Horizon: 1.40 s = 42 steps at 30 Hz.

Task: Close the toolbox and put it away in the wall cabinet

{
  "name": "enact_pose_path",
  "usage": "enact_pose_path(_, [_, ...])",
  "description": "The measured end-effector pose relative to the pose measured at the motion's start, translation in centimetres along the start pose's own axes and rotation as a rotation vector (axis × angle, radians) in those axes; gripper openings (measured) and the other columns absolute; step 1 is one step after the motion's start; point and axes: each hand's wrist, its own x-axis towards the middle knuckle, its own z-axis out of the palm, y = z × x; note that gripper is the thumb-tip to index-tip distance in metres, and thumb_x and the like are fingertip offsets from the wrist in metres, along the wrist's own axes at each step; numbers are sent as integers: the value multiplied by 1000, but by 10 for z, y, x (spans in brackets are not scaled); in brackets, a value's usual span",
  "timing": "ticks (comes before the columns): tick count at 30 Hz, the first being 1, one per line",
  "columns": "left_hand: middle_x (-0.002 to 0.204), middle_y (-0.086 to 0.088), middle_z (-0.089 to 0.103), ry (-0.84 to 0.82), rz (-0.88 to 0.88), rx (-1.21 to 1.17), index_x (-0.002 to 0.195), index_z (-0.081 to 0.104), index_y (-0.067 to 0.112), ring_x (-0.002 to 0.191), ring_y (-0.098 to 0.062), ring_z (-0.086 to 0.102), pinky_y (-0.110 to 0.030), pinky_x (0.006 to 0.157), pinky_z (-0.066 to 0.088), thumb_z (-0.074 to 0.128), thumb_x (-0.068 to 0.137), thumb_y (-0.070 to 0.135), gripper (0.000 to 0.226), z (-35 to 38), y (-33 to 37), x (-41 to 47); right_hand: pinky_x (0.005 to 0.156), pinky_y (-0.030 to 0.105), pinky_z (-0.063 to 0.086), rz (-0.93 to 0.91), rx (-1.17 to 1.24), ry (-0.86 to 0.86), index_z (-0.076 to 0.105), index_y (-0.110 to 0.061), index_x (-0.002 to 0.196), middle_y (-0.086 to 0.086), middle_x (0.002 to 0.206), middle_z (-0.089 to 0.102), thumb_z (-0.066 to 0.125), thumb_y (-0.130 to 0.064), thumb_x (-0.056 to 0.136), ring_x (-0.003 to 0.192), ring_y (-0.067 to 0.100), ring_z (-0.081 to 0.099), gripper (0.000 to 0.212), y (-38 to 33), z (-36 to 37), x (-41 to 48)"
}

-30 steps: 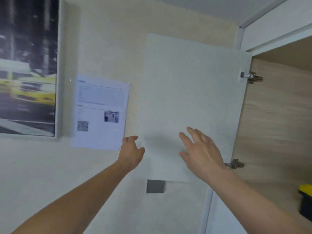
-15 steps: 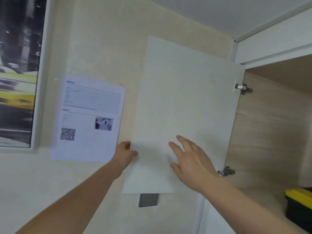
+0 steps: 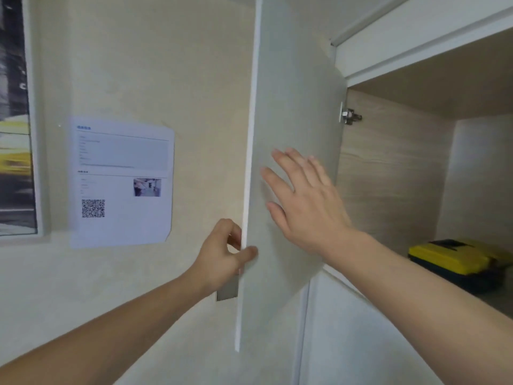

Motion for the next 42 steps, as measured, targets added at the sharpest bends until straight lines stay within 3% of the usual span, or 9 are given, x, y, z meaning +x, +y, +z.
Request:
enact_pose_path(5, [97,5,53,-207,193,-90,81,48,21,88,-14,59,-32,67,57,77,66,35,35,81,40,-25,115,52,20,-142,-194,106,43,-13,139,17,149,39,45,-33,91,140,34,30,52,32,-42,-36])
enact_pose_path(8, [97,22,39,-240,276,-55,87,49,18,89,-2,52,-17,72,50,76,63,46,46,137,56,-25,117,50,13,-131,-291,-15,38,-14,142,17,151,35,43,-36,92,142,34,26,55,59,-57,-64])
enact_pose_path(13, [120,19,30,-248,301,-16,77,41,26,100,0,47,-25,82,50,74,55,66,56,206,72,-23,118,50,8,-68,-444,-253,34,-14,144,17,153,31,34,-41,96,144,34,18,55,111,-76,-107])
enact_pose_path(17, [140,24,16,-271,416,71,80,38,36,117,-7,35,-16,83,38,57,57,83,56,242,77,-21,118,50,7,-8,-524,-351,32,-13,145,15,155,29,25,-45,97,146,32,11,57,146,-86,-130])
enact_pose_path(20, [153,15,10,-312,634,117,100,40,42,132,-14,25,-21,93,37,55,71,73,45,261,69,-18,118,50,8,23,-613,-396,33,-12,145,14,155,29,27,-47,97,146,29,9,59,172,-92,-148])
enact_pose_path(25, [157,-18,20,-311,1120,385,143,31,17,144,-40,12,-53,108,34,64,76,56,84,307,57,-8,117,53,9,70,-751,-463,33,-13,145,11,157,25,31,-47,98,146,30,8,59,206,-94,-170])
enact_pose_path(30, [158,-19,9,-363,1099,526,150,19,18,142,-49,7,-63,99,39,74,62,59,111,356,59,1,117,54,11,78,-869,-606,27,-9,147,16,157,22,35,-51,95,145,37,9,67,236,-91,-180])
enact_pose_path(34, [158,-18,11,-356,1067,557,150,19,19,141,-51,7,-67,96,39,78,56,59,118,382,60,5,118,50,4,89,-900,-685,11,-6,150,19,159,9,28,-56,94,145,40,-2,77,255,-84,-185])
enact_pose_path(42, [160,-13,-5,-443,1037,550,152,7,23,143,-46,-7,-65,106,26,76,63,54,117,382,61,5,118,49,12,93,-941,-695,17,-4,148,21,157,17,32,-57,92,144,41,6,79,259,-80,-185])
